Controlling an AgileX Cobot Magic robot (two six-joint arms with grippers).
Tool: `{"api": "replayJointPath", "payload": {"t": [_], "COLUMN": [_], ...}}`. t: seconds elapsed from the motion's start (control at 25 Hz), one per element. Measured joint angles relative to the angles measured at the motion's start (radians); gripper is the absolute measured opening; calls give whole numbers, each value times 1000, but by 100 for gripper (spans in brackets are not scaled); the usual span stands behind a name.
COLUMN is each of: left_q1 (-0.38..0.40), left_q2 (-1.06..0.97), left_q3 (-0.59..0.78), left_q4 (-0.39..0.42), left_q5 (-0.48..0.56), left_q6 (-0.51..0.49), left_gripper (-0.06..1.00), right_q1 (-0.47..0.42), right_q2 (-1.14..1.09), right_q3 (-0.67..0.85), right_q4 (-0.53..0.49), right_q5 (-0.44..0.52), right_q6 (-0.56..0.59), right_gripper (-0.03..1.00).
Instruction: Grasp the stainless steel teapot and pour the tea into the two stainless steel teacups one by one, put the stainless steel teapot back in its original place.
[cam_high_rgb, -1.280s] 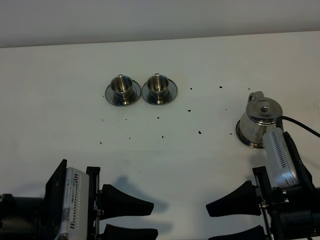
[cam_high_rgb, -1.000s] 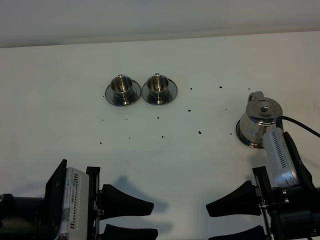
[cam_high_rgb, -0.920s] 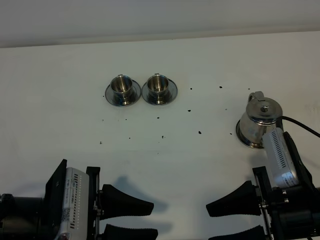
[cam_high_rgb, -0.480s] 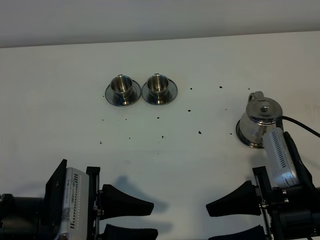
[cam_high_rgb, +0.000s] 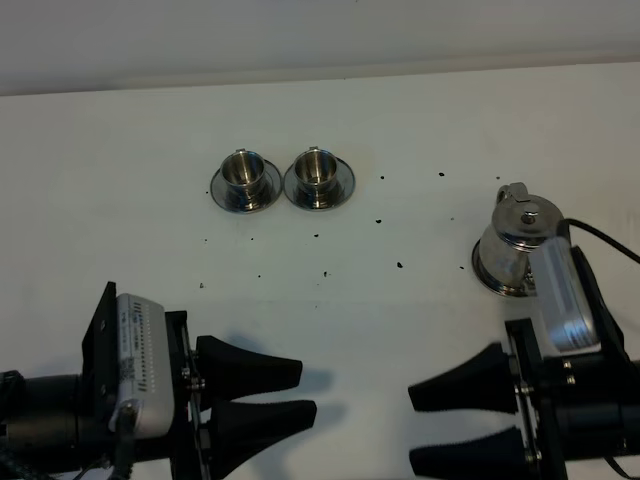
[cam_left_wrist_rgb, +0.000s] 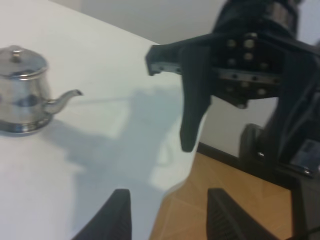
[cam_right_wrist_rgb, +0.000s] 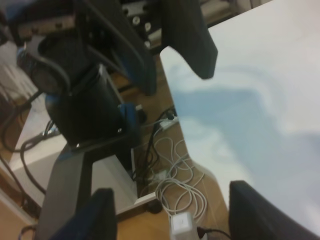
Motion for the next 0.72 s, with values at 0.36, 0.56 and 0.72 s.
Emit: {"api": "replayJointPath", "payload": {"t": [0.36,0.56,0.72], "left_q1": [0,0,0], "left_q2": [-22,-115,-186], "left_q3": [-188,-323,-439], "left_q4": [207,648,1098], "left_q5": [-144,-139,10], "left_q6": [-347,-901,-1480], "left_gripper": [38,38,38], "right_q1": [0,0,0], "right_q2": [2,4,4], "right_q3": [-164,-252,-318], "right_q4": [-124,-214,-292], "right_q5": [-168,-195,-216], "right_q6": [259,400,510], "right_gripper": [48,48,48]}}
